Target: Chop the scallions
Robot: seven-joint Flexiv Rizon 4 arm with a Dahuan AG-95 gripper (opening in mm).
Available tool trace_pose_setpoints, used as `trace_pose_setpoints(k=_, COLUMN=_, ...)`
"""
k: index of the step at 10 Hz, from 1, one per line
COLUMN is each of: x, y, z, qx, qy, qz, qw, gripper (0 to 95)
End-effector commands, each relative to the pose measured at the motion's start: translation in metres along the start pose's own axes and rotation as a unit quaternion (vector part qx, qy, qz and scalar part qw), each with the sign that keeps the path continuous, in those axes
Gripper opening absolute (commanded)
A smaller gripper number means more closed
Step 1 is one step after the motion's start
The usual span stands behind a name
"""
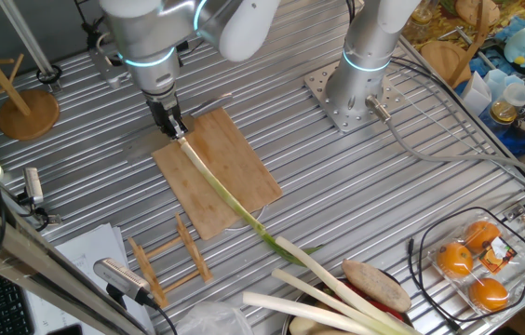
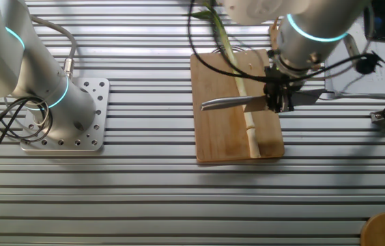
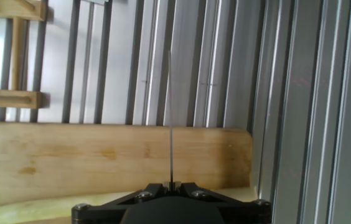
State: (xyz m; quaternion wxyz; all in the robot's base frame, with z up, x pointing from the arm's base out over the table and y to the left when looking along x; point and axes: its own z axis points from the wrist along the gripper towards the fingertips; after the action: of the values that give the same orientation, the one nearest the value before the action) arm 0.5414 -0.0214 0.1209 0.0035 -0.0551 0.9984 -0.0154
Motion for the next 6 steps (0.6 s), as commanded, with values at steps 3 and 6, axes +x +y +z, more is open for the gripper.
trace_pose_setpoints(k=3, x=0.0032, y=0.006, z=-0.0109, qx=-0.002, qy=-0.003, qz=0.005, qw=1.0, gripper=0.0)
trace_pose_setpoints(k=6, x=0.0045, y=0.0073, z=-0.0132, qx=-0.002, qy=-0.004, qz=0.009, qw=0.9999, gripper=0.0)
